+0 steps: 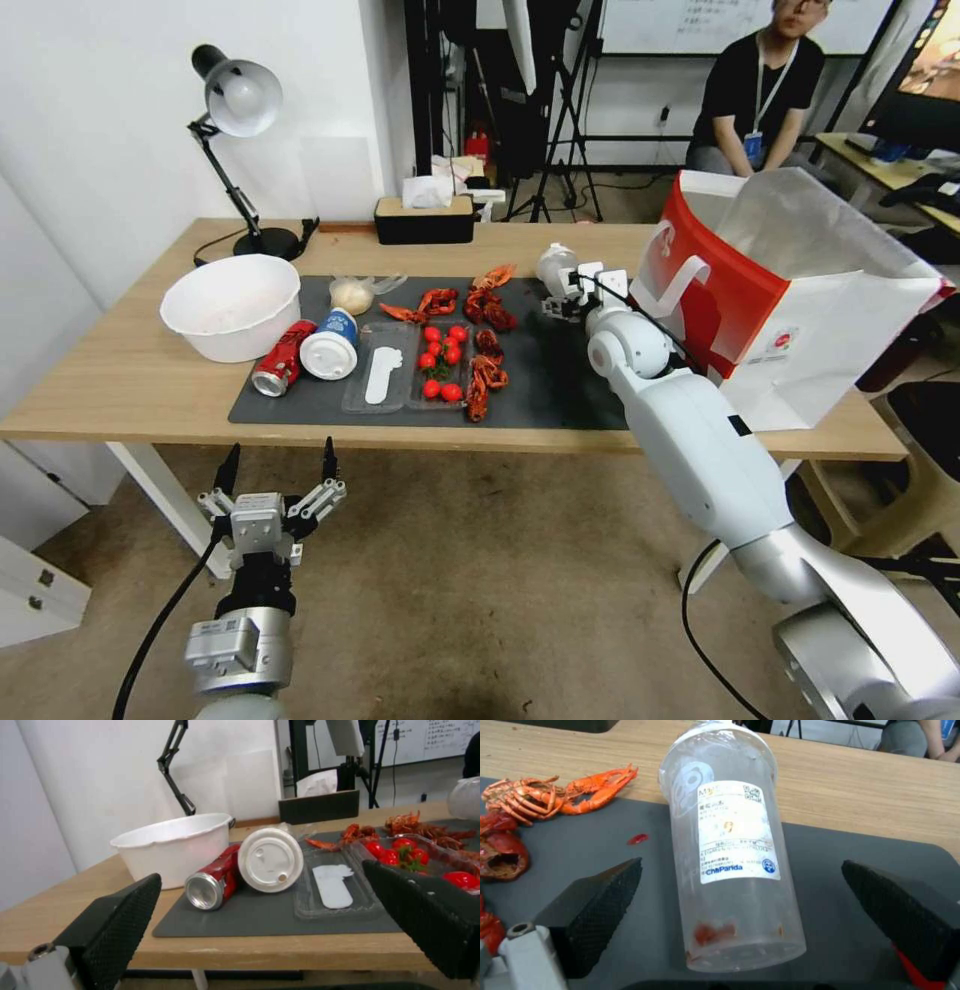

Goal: Pick up the trash from the table and place it into the takeout bag.

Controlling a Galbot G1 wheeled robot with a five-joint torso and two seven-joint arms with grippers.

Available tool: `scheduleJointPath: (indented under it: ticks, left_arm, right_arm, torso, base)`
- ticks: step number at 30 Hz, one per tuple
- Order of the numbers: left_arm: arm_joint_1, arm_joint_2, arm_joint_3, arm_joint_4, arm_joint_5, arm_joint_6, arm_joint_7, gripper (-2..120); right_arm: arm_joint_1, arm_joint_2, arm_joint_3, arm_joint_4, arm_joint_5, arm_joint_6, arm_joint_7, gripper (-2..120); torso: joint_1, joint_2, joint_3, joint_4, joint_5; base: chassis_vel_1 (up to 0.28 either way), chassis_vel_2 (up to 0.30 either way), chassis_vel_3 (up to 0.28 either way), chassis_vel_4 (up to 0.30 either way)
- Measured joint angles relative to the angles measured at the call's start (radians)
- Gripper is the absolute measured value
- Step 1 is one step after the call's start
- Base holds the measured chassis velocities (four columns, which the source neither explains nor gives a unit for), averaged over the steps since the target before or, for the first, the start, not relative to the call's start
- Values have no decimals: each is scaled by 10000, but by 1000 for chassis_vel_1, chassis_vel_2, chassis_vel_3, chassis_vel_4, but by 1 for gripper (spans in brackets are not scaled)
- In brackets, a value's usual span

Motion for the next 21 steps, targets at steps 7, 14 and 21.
scheduleJointPath:
  ticks: [7, 14, 21]
  left_arm:
    - [-9, 7, 33, 9, -48, -4, -2, 100]
    - [-9, 10, 34, 11, -87, -4, -1, 100]
    - [-31, 15, 23, 25, -101, -7, -2, 100]
  right_arm:
    - [200, 145, -6, -456, 14, -145, -35, 100]
    - [301, 171, -52, -649, 30, -165, -108, 100]
    - [404, 220, -100, -880, 57, -179, -178, 93]
  torso:
    - [0, 0, 0, 0, 0]
    - [0, 0, 0, 0, 0]
    - [0, 0, 0, 1, -1]
  base:
    - [0, 0, 0, 0]
    - [0, 0, 0, 0]
    - [0, 0, 0, 0]
